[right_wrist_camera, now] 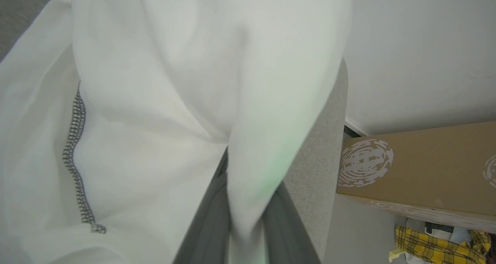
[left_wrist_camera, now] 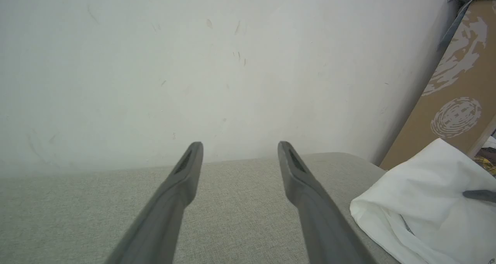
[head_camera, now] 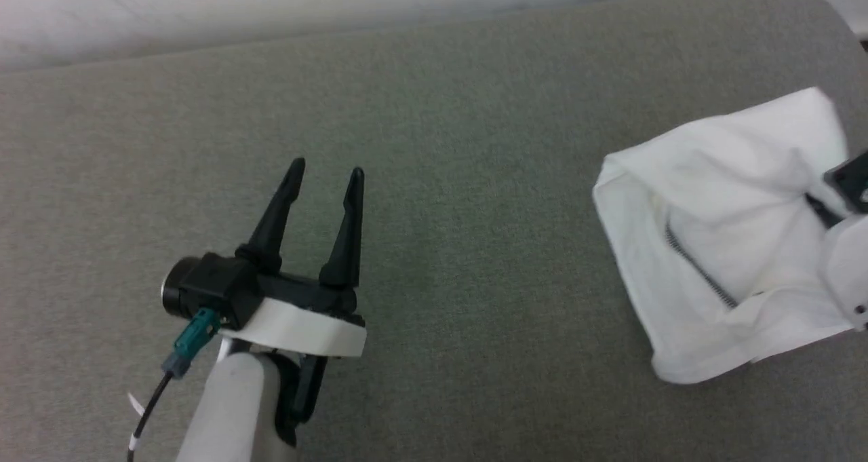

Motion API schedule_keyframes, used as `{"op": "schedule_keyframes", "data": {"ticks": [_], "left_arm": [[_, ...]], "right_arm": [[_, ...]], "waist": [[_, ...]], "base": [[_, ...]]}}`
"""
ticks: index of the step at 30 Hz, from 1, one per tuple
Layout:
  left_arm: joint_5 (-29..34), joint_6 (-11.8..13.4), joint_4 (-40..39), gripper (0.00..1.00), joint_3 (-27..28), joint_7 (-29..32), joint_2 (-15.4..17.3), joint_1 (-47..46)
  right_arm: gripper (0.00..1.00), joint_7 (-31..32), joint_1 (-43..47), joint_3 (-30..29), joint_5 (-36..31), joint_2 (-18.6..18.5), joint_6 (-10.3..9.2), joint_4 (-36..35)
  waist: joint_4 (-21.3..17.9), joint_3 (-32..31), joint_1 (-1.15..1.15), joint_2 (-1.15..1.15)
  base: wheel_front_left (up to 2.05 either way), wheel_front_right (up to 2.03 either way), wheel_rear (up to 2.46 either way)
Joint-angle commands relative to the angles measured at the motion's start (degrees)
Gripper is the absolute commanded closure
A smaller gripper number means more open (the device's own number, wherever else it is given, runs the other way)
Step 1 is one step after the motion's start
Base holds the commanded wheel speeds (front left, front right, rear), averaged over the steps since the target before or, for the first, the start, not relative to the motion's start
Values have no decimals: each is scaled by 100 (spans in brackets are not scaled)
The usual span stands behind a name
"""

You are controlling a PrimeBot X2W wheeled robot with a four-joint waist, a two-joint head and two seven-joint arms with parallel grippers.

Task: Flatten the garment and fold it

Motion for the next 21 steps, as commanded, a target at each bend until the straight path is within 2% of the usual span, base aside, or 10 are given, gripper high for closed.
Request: {"op": "schedule_keyframes", "data": {"ticks": [1,8,13,17,21], "left_arm": [[72,-39,-13,0,12,-27,14,-117],[188,-74,-119,0,-56,-27,72,-503],[204,-83,-194,0,-125,-27,88,-669],[210,-86,-238,0,-119,-27,113,-737],[226,-88,-245,0,-143,-27,145,-781]], "right_arm": [[100,-106,-124,44,1,-95,-13,115],[100,-860,-493,68,-73,-623,-13,1035],[100,-1428,-539,-215,-247,-932,-13,1792],[100,-1837,-574,-663,-387,-952,-13,2356],[100,-2071,-643,-1051,-566,-818,-13,2850]], "waist": [[-404,674,-1,0],[-267,1134,-1,0],[-42,1423,-1,0],[64,1640,-1,0],[135,1777,-1,0]], "base": [[0,0,0],[0,0,0],[0,0,0],[0,0,0],[0,0,0]]}}
